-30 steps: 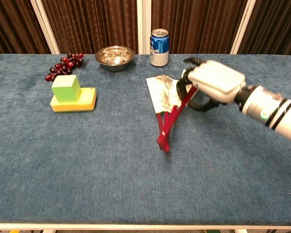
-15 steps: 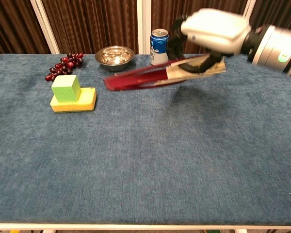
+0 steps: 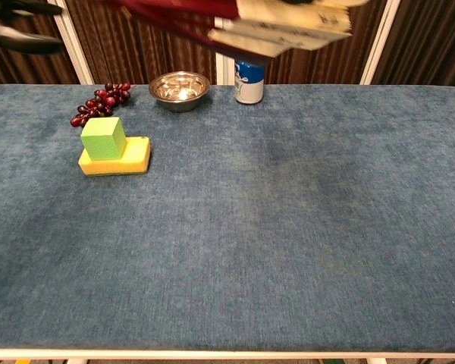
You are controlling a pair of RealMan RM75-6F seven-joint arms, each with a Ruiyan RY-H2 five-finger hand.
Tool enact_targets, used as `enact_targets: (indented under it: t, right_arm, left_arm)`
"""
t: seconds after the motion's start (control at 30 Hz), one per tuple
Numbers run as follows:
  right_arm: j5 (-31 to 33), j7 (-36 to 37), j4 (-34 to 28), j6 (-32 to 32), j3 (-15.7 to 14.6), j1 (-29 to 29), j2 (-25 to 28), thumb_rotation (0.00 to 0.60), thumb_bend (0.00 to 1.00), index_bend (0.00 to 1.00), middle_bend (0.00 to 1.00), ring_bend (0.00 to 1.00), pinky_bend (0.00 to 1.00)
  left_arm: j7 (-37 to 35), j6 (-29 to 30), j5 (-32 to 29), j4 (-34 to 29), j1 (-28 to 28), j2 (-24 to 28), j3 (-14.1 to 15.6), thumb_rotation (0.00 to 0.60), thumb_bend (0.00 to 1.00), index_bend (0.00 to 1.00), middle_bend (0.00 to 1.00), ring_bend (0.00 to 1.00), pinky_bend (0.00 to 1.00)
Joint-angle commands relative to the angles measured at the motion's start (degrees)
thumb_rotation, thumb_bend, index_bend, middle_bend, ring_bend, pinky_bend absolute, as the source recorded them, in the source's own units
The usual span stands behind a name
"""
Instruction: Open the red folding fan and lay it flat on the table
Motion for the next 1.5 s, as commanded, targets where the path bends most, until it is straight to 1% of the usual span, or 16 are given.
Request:
enact_targets:
  t: [0.03,0.1,0.3,0.37,0.5,0.67,0.73,0.83,0.97,1.03,1.13,1.23,1.37,1.5]
  right_arm:
    - [1.4,-0.68,-1.22,-1.3,1.43,0.84,-0.33,0.6,0.91,0.88,0.66,0.43,0.19]
    - [2.14,-0.84,-1.51,-2.03,2.0,1.23,-1.03,0.6,0.91,0.88,0.66,0.43,0.18]
    - [4.26,-2.35,-1.15,-4.74,3.32,2.61,-3.62,0.6,0.92,0.88,0.66,0.43,0.17]
    - [4.94,-2.96,-0.95,-5.49,3.63,2.96,-4.49,0.6,0.92,0.88,0.66,0.43,0.16]
    - [6.06,-3.72,-0.67,-6.07,4.28,3.27,-5.9,0.6,0.92,0.88,0.66,0.43,0.16]
    - [7.66,-4.56,-0.19,-6.69,5.08,3.56,-7.6,0.6,0.93,0.88,0.66,0.42,0.15]
    - [8.13,-4.84,0.06,-6.84,5.3,3.65,-8.25,0.6,0.93,0.88,0.66,0.42,0.15]
    - [8.77,-5.31,0.56,-6.99,5.56,3.73,-9.25,0.6,0.93,0.88,0.66,0.42,0.15]
    - [9.35,-5.48,1.23,-7.25,5.79,3.87,-10.36,0.6,0.93,0.88,0.66,0.42,0.15]
    - [9.53,-5.55,1.45,-7.27,5.85,3.88,-10.78,0.6,0.93,0.88,0.66,0.42,0.15]
    - [9.73,-5.44,1.74,-7.28,5.97,3.9,-11.38,0.6,0.93,0.88,0.66,0.42,0.15]
    - [9.83,-5.38,1.95,-7.22,6.04,3.89,-11.9,0.6,0.93,0.88,0.66,0.42,0.15]
    - [9.88,-5.28,2.12,-7.2,6.04,3.81,-12.31,0.6,0.93,0.88,0.66,0.42,0.15]
    - [10.22,-5.27,2.09,-7.27,6.06,3.61,-12.46,0.6,0.93,0.88,0.66,0.42,0.14]
  left_arm:
    - [-0.97,-2.48,-1.78,0.74,-2.25,-2.79,-0.25,0.6,0.0,0.2,0.15,0.07,0.17]
    - [-0.99,-3.46,-2.75,0.79,-3.19,-4.19,-0.45,0.6,0.0,0.24,0.18,0.08,0.19]
    - [1.25,-4.61,-5.97,0.67,-5.21,-8.05,-1.52,0.6,0.01,0.25,0.2,0.09,0.21]
    - [2.24,-4.92,-7.84,0.88,-5.82,-9.33,-2.39,0.6,0.01,0.26,0.22,0.1,0.23]
    - [4.36,-5.64,-10.1,1.36,-6.64,-11.31,-2.81,0.6,0.02,0.3,0.25,0.12,0.25]
    - [4.37,-6.11,-11.8,1.92,-7.28,-13.58,-3.36,0.6,0.02,0.32,0.26,0.12,0.25]
    - [4.8,-6.02,-12.46,2.42,-7.53,-14.52,-3.73,0.6,0.02,0.33,0.28,0.14,0.27]
    - [5.71,-6.43,-13.71,3.03,-8.06,-15.72,-4.26,0.6,0.05,0.35,0.31,0.17,0.29]
    - [7.22,-6.95,-15.98,4.0,-8.64,-17.26,-5.19,0.6,0.12,0.4,0.34,0.2,0.32]
    - [7.84,-6.79,-16.75,4.55,-8.73,-17.96,-5.56,0.6,0.14,0.42,0.36,0.21,0.33]
    - [8.53,-6.37,-18.14,5.45,-8.77,-19.35,-6.26,0.6,0.16,0.47,0.41,0.26,0.35]
    - [8.97,-5.48,-19.84,6.35,-8.65,-21.01,-7.33,0.6,0.19,0.54,0.48,0.32,0.38]
    - [9.52,-3.81,-21.9,7.65,-8.31,-23.34,-8.85,0.6,0.23,0.63,0.56,0.4,0.43]
    - [9.13,-2.53,-22.51,8.53,-7.83,-24.77,-9.83,0.6,0.29,0.71,0.63,0.46,0.46]
